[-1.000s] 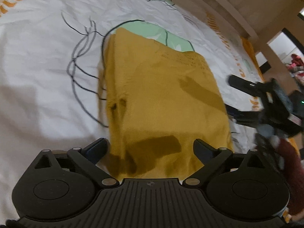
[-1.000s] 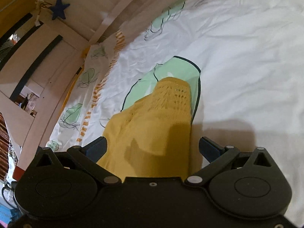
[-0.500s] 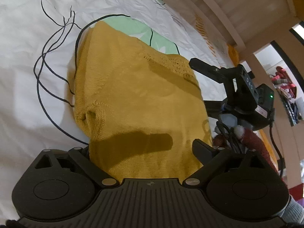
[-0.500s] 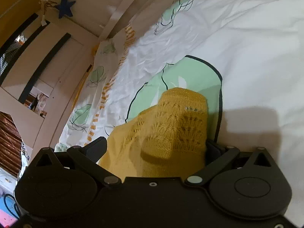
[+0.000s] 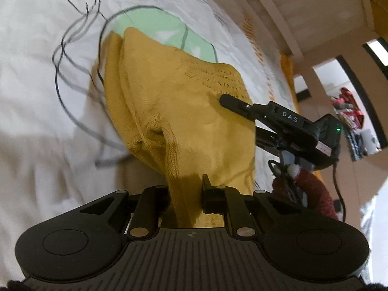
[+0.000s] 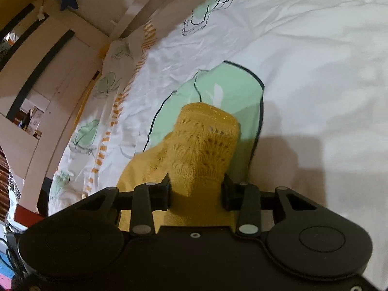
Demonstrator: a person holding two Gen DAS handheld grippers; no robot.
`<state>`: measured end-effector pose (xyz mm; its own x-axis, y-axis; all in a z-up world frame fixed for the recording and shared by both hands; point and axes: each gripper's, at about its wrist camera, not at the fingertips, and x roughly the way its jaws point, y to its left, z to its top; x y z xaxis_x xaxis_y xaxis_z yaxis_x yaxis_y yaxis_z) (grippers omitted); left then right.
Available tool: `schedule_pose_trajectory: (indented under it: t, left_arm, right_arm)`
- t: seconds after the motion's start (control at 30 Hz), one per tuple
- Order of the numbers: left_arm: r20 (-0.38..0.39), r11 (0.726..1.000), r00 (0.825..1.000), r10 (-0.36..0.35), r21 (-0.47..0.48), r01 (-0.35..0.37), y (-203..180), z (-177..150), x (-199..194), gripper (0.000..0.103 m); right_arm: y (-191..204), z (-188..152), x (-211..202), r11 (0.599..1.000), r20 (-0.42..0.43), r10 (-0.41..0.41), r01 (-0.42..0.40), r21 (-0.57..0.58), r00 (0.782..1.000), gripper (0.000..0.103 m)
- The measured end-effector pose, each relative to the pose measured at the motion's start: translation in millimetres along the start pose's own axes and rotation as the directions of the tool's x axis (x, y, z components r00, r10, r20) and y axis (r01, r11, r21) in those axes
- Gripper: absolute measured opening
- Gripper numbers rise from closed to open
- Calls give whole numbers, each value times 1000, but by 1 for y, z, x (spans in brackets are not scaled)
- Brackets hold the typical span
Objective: Fold small clothes
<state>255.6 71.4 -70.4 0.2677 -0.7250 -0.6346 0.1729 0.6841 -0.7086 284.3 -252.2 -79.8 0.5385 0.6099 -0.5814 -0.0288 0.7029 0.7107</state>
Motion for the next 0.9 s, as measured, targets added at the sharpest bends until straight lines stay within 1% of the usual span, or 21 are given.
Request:
schedule_pose_trajectory:
  t: [0.1, 0.17, 0.3, 0.4, 0.47, 0.57, 0.6, 0.63, 0.67, 0.77, 0.83, 0.87, 0.9]
  left_arm:
    - [-32, 1000, 999, -19, 24, 20, -11, -24, -11, 14]
    - [-55, 999, 998, -41, 26, 43, -17, -43, -17, 14]
    - [-97, 997, 994, -57, 49, 62, -34, -83, -28, 14]
    - [-125, 996, 989, -73, 46, 80, -44, -114, -34, 14]
    - [-126, 996, 989, -77, 36, 82, -48, -131, -37, 14]
    - [-119, 997, 992, -50, 48, 56, -52, -153, -41, 15]
    - [-108, 998, 993, -37, 49, 42, -53, -155, -40, 15]
    - [-97, 998, 995, -19, 52, 24, -54, -157, -39, 15]
    - [-87, 998, 996, 12, 65, -6, -53, -161, -39, 15]
    - [-53, 985, 991, 121, 128, -113, -50, -167, -36, 16]
    - [-42, 982, 989, 143, 134, -136, -46, -171, -34, 20]
    - [-34, 981, 988, 149, 134, -143, -44, -172, -32, 20]
    - [-24, 980, 988, 150, 137, -145, -45, -172, -30, 20]
  right_arm:
    - [5, -27, -26, 1000, -7, -7, 7, 8, 1000, 49]
    - [6, -46, -44, 1000, -16, -23, 23, 16, 1000, 49]
    - [10, -87, -80, 999, -30, -45, 46, 26, 999, 49]
    - [13, -117, -108, 998, -39, -44, 45, 34, 998, 49]
    - [16, -131, -119, 998, -42, -40, 42, 44, 998, 51]
    - [20, -150, -137, 998, -36, -37, 39, 43, 999, 53]
    - [22, -155, -140, 998, -30, -36, 38, 42, 999, 53]
    - [23, -159, -143, 998, -21, -40, 41, 38, 999, 54]
    - [24, -163, -146, 998, -6, -51, 51, 32, 999, 57]
    - [24, -166, -148, 992, 51, -129, 129, -5, 990, 60]
    - [20, -168, -149, 984, 94, -175, 178, -21, 980, 63]
    - [17, -169, -147, 977, 108, -206, 211, -32, 972, 66]
    - [14, -169, -145, 969, 122, -236, 243, -44, 964, 67]
